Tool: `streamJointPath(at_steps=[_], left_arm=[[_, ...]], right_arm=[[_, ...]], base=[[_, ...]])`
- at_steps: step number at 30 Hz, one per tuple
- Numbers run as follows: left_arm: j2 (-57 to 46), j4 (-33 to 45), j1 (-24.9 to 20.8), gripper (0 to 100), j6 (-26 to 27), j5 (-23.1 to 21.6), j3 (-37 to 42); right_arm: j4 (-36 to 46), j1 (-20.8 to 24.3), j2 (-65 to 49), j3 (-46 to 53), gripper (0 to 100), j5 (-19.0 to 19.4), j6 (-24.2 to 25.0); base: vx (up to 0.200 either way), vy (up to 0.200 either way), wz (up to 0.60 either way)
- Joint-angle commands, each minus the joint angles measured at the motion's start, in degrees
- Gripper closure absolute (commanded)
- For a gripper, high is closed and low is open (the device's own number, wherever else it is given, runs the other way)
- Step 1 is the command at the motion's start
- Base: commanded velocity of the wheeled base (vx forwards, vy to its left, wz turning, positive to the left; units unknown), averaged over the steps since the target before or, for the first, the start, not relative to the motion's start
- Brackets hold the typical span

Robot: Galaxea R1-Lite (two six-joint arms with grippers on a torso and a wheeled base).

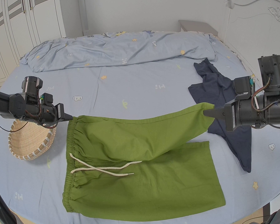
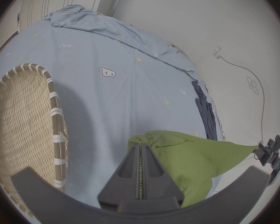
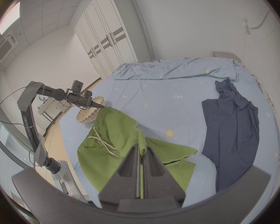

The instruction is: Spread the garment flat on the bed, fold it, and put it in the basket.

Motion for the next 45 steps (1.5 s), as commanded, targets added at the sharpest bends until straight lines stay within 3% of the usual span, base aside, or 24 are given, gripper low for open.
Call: streamJointPath(at_steps=[1, 6, 11, 22, 28, 32, 35, 38, 45], left_arm=[[-0.2, 0.0, 0.0, 100, 0.0, 0.0, 0.0], [-0.3, 0.0, 0.0, 100, -0.1, 0.0, 0.1], [-0.2, 0.0, 0.0, 100, -0.1, -0.1, 0.1], [-0.2, 0.0, 0.0, 100, -0.1, -0.1, 0.1], [-0.2, 0.0, -0.1, 100, -0.1, 0.0, 0.3], [-0.2, -0.2, -0.1, 100, -0.1, 0.0, 0.6], [-0.2, -1.2, -0.1, 100, -0.1, 0.1, 1.1], [-0.2, -2.5, 0.0, 100, -0.2, 0.2, 1.4], [-0.2, -12.6, 2.0, 100, -0.3, 1.0, 7.4]], right_arm=[[0.2, 1.1, -3.8, 0.5, 100, -0.1, 0.1], [0.5, 1.1, -3.8, 1.2, 100, -0.1, 0.1], [2.5, 6.3, -7.2, 1.6, 100, -0.5, 2.6], [10.0, 6.7, -13.3, 2.6, 100, -0.4, 4.2], [7.3, 1.3, -9.0, 6.1, 100, 0.3, 4.4], [3.2, -0.9, -5.1, 7.0, 100, 2.3, 4.4], [-2.2, -5.0, 0.6, 6.4, 100, 5.9, 4.1], [-4.7, -6.1, 3.1, 5.7, 100, 6.2, 3.9], [-7.7, -11.7, 13.5, -3.0, 100, 6.4, 3.5]], base=[[0.0, 0.0, 0.0], [0.0, 0.0, 0.0], [0.0, 0.0, 0.0], [0.0, 0.0, 0.0], [0.0, 0.0, 0.0], [0.0, 0.0, 0.0], [0.0, 0.0, 0.0], [0.0, 0.0, 0.0], [0.0, 0.0, 0.0]])
